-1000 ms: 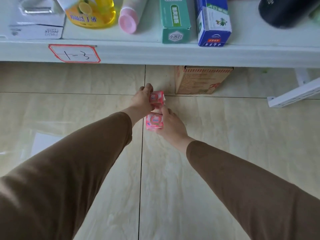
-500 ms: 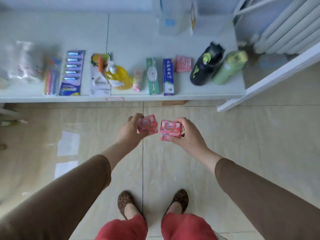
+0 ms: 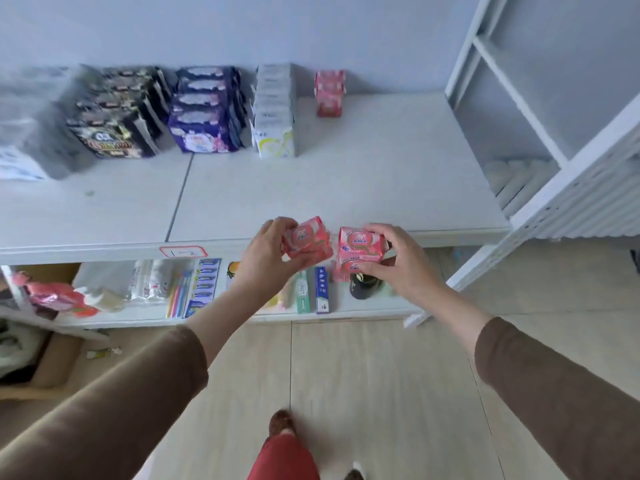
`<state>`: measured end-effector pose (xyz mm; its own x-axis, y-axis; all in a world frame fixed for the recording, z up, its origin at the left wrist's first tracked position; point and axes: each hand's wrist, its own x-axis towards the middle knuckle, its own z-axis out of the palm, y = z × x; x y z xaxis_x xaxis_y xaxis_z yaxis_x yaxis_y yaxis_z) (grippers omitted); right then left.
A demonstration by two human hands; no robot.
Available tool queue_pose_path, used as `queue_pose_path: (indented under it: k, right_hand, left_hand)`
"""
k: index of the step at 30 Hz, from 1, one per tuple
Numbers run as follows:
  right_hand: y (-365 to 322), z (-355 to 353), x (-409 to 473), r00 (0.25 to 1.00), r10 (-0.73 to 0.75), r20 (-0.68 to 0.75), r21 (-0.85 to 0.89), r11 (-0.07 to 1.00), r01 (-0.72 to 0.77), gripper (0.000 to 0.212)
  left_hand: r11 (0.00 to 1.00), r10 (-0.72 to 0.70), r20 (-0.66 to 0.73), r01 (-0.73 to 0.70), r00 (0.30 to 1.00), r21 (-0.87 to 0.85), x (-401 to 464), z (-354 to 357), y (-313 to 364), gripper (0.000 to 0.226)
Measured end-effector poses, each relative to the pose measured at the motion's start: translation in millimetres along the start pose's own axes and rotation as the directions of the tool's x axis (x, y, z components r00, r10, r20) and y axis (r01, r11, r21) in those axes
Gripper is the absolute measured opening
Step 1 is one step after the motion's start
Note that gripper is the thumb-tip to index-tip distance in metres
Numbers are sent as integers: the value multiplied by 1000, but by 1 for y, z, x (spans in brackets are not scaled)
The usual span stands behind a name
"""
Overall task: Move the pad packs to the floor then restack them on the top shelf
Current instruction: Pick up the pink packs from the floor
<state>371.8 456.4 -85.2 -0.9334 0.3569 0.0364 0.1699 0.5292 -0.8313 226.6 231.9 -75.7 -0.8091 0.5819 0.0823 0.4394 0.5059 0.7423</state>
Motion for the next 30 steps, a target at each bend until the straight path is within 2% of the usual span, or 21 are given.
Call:
queue_pose_path:
  k: [5, 9, 13, 16, 20, 24, 30]
  right_hand:
    - [-25, -35, 80, 999, -16, -29, -7, 1000, 16, 57]
    - [-26, -39, 141, 998, -14, -68, 24, 1000, 15, 57]
    - [-18, -33, 186, 991, 55, -120, 48, 998, -50, 60]
    - [-14, -32, 210, 991, 65, -119, 29, 998, -62, 54]
    - [-8, -37, 232, 991, 79, -106, 43, 996, -75, 49]
    - [5, -40, 250, 993, 95, -71, 79, 993, -90, 50]
    - [28, -38, 269, 991, 135, -10, 134, 982, -132, 67]
  left_hand:
    - [992, 55, 12, -56, 998, 116, 103, -28, 28, 68]
    - [984, 89, 57, -96, 994, 151, 187, -34, 36, 81]
    - [937, 142, 129, -175, 981, 303, 269, -29, 31, 52]
    - [865, 189, 129, -227, 973, 447, 318, -22, 29, 51]
    - [773, 225, 113, -248, 968, 584, 362, -9, 23, 50]
    - [751, 169, 142, -221, 975, 622, 390, 5, 15, 50]
    - [747, 136, 95, -165, 986, 644, 412, 21, 11, 56]
